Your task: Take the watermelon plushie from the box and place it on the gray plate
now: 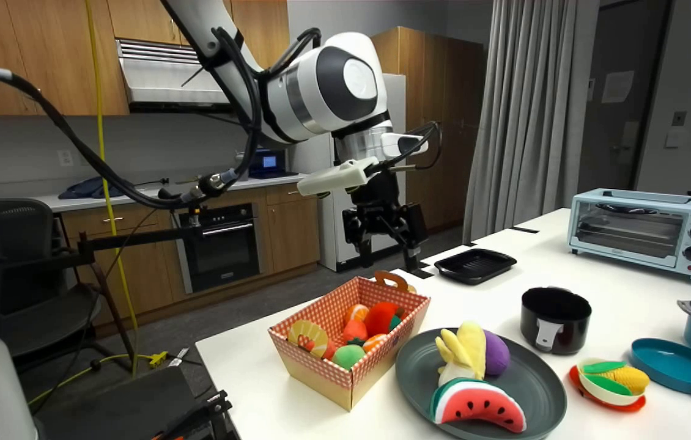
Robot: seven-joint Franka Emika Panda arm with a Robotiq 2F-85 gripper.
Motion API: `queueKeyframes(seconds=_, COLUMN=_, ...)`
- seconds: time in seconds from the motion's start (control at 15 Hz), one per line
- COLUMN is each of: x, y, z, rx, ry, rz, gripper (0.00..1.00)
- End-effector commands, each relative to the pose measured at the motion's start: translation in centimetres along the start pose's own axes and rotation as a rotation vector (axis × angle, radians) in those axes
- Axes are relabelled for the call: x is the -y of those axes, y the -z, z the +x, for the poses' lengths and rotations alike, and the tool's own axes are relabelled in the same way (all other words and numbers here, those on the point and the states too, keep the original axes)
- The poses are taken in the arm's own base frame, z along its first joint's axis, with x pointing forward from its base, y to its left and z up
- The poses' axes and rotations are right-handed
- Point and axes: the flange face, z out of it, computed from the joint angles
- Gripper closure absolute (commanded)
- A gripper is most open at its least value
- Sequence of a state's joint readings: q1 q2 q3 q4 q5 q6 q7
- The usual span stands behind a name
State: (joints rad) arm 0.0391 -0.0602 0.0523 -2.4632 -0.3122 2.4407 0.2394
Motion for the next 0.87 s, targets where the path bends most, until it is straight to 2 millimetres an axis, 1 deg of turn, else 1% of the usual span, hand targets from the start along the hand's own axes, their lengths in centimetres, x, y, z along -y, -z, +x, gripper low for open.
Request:
queueKeyframes(seconds=0.0, x=0.7, y=1.3, z=-1.5, rx=0.047, ry=-0.035, rz=0.046, gripper=0.00)
queueKeyframes(seconds=0.13, x=1.3, y=1.5, z=-2.2, rx=0.083, ry=-0.050, rz=0.093, gripper=0.00)
queueKeyframes(seconds=0.2, x=0.9, y=0.5, z=-0.8, rx=0.062, ry=-0.041, rz=0.057, gripper=0.00)
queueKeyframes(seconds=0.4, x=1.3, y=0.8, z=-1.3, rx=0.077, ry=-0.049, rz=0.076, gripper=0.00)
queueKeyframes(seconds=0.8, x=1.3, y=0.7, z=-1.5, rx=0.080, ry=-0.048, rz=0.075, gripper=0.00)
